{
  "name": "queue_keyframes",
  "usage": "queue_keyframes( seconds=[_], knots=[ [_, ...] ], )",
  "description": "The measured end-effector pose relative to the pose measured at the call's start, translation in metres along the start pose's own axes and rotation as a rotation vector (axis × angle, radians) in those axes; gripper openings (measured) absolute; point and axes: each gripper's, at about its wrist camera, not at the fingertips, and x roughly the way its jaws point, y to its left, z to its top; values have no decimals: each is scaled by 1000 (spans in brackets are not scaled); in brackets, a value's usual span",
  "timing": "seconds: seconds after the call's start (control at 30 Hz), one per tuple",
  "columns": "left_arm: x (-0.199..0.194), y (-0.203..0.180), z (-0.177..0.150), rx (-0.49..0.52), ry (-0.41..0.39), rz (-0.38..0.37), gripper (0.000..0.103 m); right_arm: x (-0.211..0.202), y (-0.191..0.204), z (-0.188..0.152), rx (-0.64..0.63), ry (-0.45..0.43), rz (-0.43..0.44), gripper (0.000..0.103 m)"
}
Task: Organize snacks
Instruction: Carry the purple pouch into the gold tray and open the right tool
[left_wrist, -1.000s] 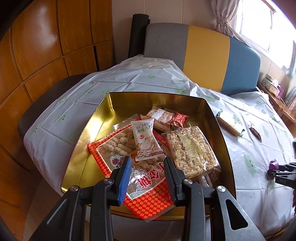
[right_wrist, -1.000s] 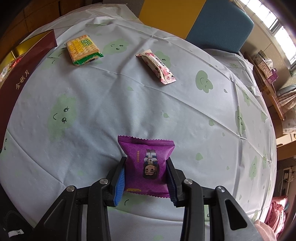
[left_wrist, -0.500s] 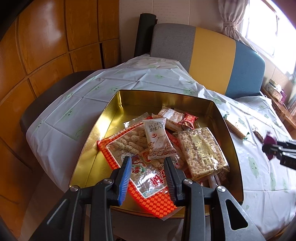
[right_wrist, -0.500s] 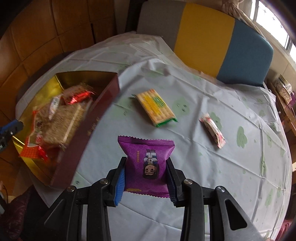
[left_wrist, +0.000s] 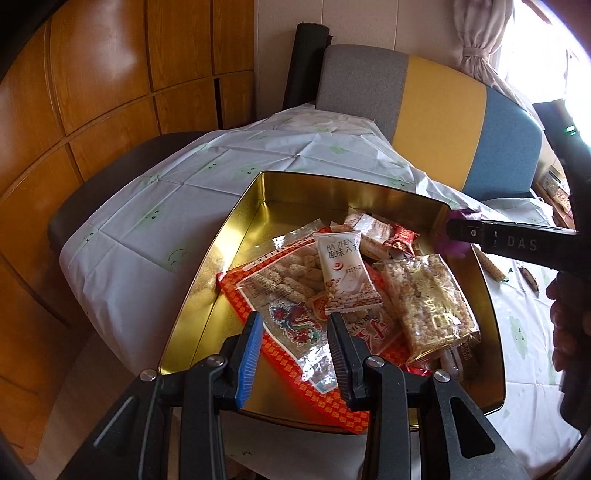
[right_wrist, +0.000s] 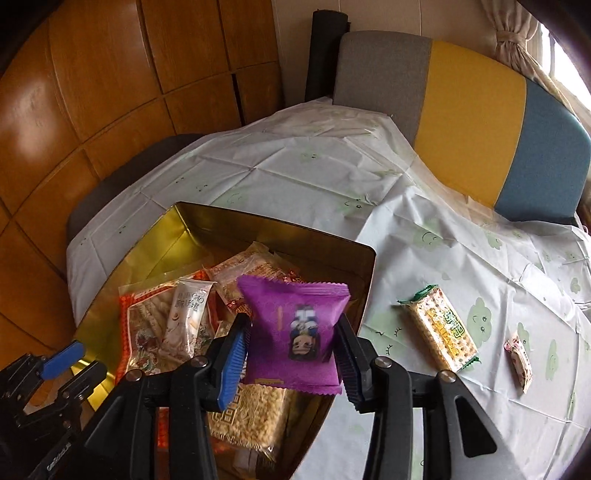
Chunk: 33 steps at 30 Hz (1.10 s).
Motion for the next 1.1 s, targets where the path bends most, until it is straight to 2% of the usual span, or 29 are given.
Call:
queue_keyframes(
  seconds=[0.13, 0.43, 0.63, 1.1],
  knots=[
    [6, 5, -1, -18, 12, 11, 37, 2, 9, -5, -11, -9, -14, 47],
    [4, 6, -2, -27, 7, 18, 37, -34, 25, -24, -3, -124, -186, 47],
    [0, 2, -2, -15, 7, 22, 37, -61, 25, -35, 40, -190, -245, 47],
    [-10, -16, -3, 40, -8, 29, 37, -91, 20, -57, 59, -240, -253, 47]
  ],
)
